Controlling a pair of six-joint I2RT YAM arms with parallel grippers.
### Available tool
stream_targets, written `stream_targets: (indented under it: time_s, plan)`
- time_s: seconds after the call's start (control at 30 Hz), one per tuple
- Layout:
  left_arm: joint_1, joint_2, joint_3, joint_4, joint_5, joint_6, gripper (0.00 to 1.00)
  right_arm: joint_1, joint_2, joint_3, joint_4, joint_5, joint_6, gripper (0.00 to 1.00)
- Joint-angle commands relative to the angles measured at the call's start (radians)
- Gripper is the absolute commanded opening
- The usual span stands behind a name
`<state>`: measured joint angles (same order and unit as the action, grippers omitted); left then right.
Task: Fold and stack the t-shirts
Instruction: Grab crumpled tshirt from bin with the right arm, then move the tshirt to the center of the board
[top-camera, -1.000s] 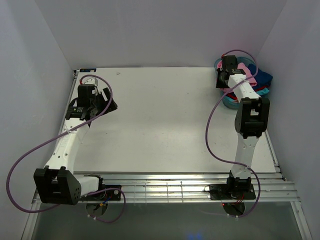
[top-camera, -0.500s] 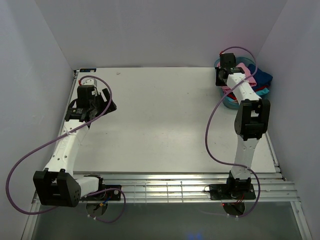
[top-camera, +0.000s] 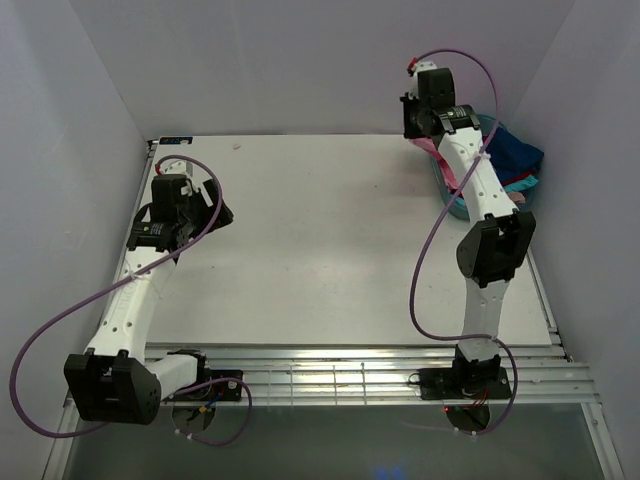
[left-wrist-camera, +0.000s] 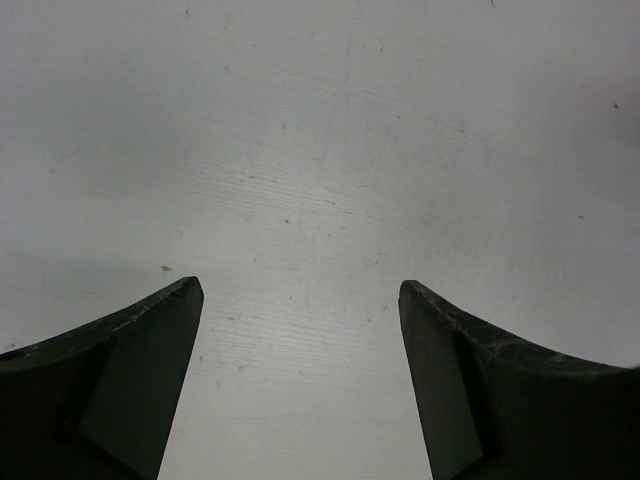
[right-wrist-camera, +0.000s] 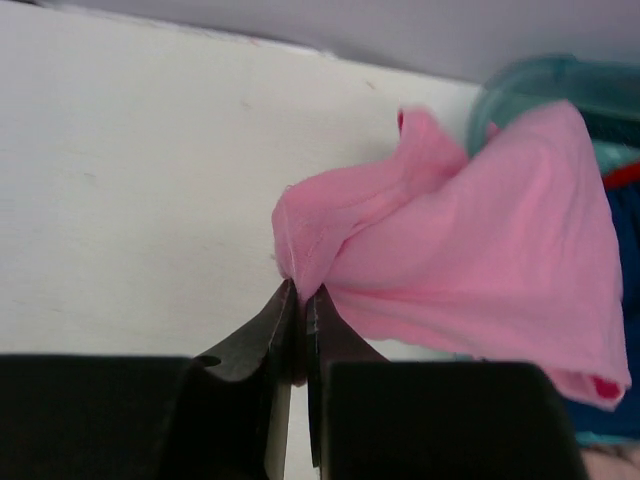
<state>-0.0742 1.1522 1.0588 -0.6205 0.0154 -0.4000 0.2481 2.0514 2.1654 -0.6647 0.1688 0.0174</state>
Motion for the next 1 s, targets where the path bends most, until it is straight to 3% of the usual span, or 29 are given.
stream_targets:
  time_s: [0.0,0.07,0.27,0.4,0.6,0.8,0.87,0.9,0.97]
  plan:
    - [0.001,-0.029,0.004,0.016,0.000,0.006,0.90,0.123,0.038,0.242,-0.049,-0.221,0.010,0.08]
    - [0.001,-0.025,0.010,0.016,0.001,0.003,0.89,0.189,0.004,0.287,0.006,-0.288,0.041,0.08]
    - [0.002,-0.039,0.003,0.010,0.000,-0.016,0.88,0.211,-0.236,0.151,0.322,-0.397,0.164,0.08]
    - [0.002,-0.048,-0.017,0.013,0.000,-0.036,0.88,0.211,-0.312,0.094,0.329,-0.342,0.132,0.08]
    - [0.001,-0.032,-0.029,0.025,0.017,-0.053,0.87,0.207,-0.421,-0.318,0.324,-0.174,0.133,0.08]
    - [0.001,-0.026,-0.062,0.074,0.050,-0.056,0.85,0.207,-0.445,-0.772,0.332,0.124,0.182,0.08]
    - [0.001,-0.011,-0.094,0.111,0.078,-0.065,0.82,0.204,-0.396,-0.835,0.280,0.245,0.214,0.23]
    - [0.001,-0.003,-0.102,0.123,0.118,-0.077,0.81,0.204,-0.378,-0.837,0.252,0.274,0.219,0.40]
    - [-0.002,0.018,-0.120,0.152,0.147,-0.092,0.78,0.207,-0.332,-0.816,0.157,0.316,0.242,0.47]
